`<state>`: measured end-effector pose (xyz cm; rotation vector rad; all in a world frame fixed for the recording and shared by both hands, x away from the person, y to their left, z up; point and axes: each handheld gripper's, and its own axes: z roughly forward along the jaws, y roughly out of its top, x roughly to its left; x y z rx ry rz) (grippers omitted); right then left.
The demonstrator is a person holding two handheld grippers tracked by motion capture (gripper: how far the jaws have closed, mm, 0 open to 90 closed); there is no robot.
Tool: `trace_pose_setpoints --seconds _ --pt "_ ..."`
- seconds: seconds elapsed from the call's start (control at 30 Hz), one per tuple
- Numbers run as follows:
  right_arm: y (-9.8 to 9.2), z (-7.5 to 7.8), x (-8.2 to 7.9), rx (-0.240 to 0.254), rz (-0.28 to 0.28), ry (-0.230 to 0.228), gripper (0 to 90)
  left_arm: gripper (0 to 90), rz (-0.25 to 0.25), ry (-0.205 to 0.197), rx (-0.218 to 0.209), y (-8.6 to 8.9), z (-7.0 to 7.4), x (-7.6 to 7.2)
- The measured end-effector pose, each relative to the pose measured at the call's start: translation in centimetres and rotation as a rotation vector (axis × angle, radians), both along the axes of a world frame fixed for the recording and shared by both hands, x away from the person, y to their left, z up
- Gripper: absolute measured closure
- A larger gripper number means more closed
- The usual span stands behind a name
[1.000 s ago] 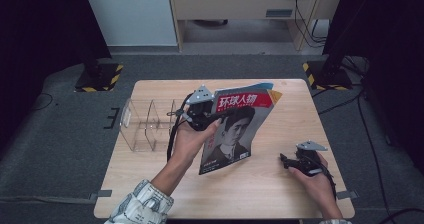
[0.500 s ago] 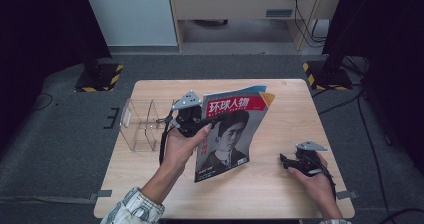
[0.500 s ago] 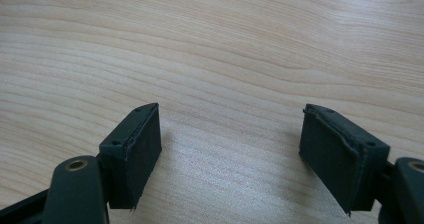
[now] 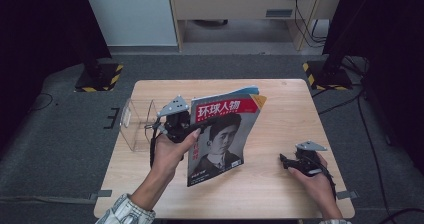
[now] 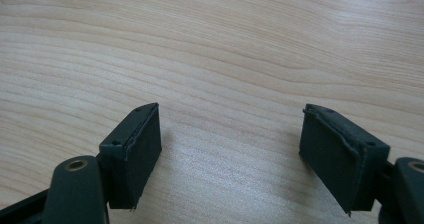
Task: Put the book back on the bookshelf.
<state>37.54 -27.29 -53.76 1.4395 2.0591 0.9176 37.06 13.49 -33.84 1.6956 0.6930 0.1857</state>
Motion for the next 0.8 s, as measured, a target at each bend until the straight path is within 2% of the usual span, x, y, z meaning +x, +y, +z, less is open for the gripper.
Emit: trace_pose_setpoints --seconds 0.17,0.47,0.53,0.8 --pt "0.0 0.0 0.0 0.001 -0.001 0.002 24.9 86.4 0.008 -0.002 -0.024 1.6 0.0 -0.7" --pt "0.0 0.0 -0.1 0.0 0.002 0.001 24.9 86.4 0.033 -0.011 -0.04 3.9 0.1 -1.3" --pt "0.0 0.0 -0.1 -0.001 0.002 0.001 24.9 86.4 0.041 -0.006 -0.051 4.8 0.0 -1.5" --pt "0.0 0.0 -0.1 0.0 0.0 0.001 24.9 86.4 0.051 0.004 -0.083 6.8 -0.6 -1.5"
